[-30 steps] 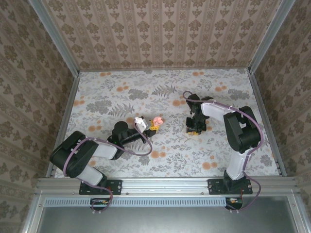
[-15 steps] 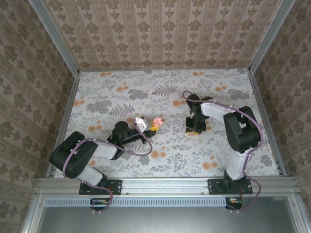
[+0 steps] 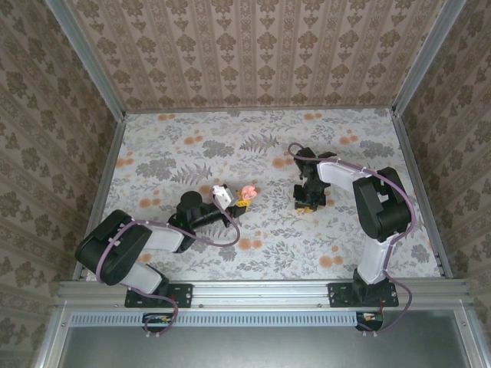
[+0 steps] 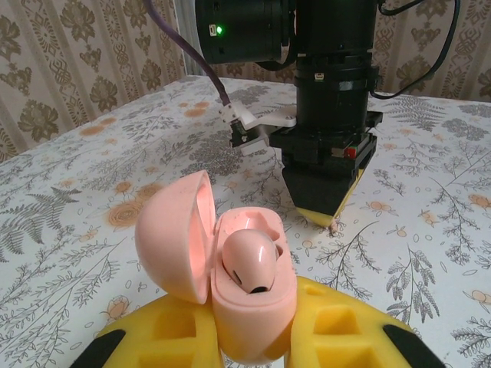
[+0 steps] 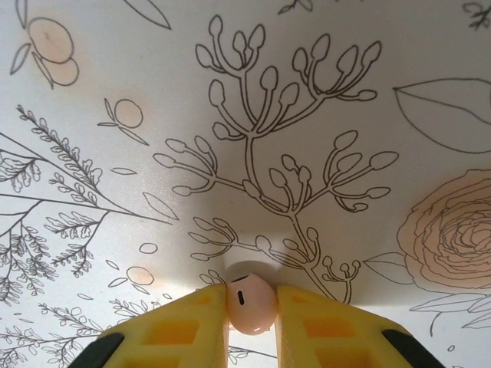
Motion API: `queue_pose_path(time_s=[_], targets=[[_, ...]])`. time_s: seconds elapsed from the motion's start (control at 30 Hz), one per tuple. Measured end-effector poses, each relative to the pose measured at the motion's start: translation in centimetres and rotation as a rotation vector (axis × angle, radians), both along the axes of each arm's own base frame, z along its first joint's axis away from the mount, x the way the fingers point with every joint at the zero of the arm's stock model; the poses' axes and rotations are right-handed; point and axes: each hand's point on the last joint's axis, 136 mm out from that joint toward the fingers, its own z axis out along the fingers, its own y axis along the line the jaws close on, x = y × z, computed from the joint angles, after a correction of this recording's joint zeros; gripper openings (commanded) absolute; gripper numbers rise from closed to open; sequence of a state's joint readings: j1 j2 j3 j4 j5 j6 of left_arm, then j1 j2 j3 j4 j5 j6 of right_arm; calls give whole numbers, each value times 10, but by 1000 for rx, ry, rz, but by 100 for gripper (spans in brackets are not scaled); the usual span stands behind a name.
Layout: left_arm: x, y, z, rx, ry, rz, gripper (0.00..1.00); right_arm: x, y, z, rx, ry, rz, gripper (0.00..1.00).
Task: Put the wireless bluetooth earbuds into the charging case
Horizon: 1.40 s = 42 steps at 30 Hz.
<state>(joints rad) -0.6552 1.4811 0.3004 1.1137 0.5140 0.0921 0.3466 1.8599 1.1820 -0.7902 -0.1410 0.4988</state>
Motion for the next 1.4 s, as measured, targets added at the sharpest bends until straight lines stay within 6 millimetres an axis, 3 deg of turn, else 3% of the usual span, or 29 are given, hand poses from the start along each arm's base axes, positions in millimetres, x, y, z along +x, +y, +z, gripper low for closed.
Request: queue_pose_path(time_s=[0.17,0.37,0.8,1.17,1.4], targets=[[0,0,-6,12,16,-1,11,16,8,7,30,-115,31,15],[0,-3,-25,33,85,-12,11,18,21,27,56,-284,115,16],[12,-20,-38,0,183,-51,11,23,66,79,166,-715,383,16],[10,-30,-27,-57,212,-110,11,20,85,144,230,-1030,522,17],[6,-32,-23,-72,235,-139,11,12,99,151,212,-1065,647,17]])
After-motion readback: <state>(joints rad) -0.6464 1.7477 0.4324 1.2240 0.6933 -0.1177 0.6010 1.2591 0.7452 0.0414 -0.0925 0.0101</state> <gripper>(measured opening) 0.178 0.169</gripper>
